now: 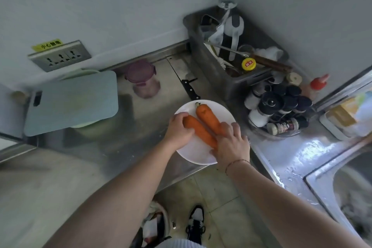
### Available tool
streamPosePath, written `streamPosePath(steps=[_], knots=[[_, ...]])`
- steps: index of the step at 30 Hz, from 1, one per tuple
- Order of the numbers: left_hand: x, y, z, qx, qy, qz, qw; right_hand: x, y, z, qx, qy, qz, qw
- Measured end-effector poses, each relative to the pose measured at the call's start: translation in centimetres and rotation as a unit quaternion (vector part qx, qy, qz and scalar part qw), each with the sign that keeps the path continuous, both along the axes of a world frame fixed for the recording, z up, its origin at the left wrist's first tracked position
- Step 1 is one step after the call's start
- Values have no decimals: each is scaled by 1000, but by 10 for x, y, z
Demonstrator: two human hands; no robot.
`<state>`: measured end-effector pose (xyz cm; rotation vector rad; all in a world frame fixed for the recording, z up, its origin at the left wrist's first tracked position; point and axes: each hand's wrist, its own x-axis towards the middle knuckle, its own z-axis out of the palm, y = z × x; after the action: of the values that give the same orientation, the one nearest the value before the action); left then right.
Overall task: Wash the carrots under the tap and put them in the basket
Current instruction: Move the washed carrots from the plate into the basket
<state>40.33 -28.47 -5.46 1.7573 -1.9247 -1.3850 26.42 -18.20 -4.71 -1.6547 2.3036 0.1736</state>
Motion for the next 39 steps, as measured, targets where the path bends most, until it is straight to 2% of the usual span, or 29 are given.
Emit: streamPosePath(steps=[5,8,9,10,13,15,17,19,22,23,26,27,31,33,36,38,39], knots=[[3,-2,4,92,110,100,985,8,-9,1,-24,70,24,997],[7,-5,3,168,233,204,936,13,-6,2,-24,36,23,999],[9,-5,2,185,253,225,922,15,-5,6,-30,-2,-8,1000],[9,-4,-1,189,247,226,923,16,-3,9,-35,-58,-58,996],[10,2,-6,172,207,230,935,18,2,18,-52,-243,-181,951],[7,7,-1,170,248,255,919,15,13,22,-74,-360,-225,902],[0,12,10,171,328,255,893,7,28,27,-87,-440,-235,862],[-14,20,25,157,365,226,889,-5,46,35,-91,-477,-241,840],[-52,40,44,115,338,170,919,-30,78,44,-100,-585,-289,751],[-67,50,49,109,325,152,927,-39,91,46,-119,-599,-293,735],[-118,91,63,110,323,90,936,-69,134,49,-178,-525,-299,777],[-136,107,67,124,332,64,933,-79,152,51,-192,-519,-305,775],[-208,184,76,201,351,-57,913,-128,245,53,-237,-564,-353,708],[-245,228,78,219,341,-129,905,-150,301,55,-262,-554,-381,692],[-301,302,82,201,308,-270,890,-180,385,60,-299,-501,-445,680],[-336,357,81,193,287,-331,878,-196,436,62,-329,-455,-496,663],[-351,383,81,186,282,-353,873,-203,459,63,-343,-417,-513,667]])
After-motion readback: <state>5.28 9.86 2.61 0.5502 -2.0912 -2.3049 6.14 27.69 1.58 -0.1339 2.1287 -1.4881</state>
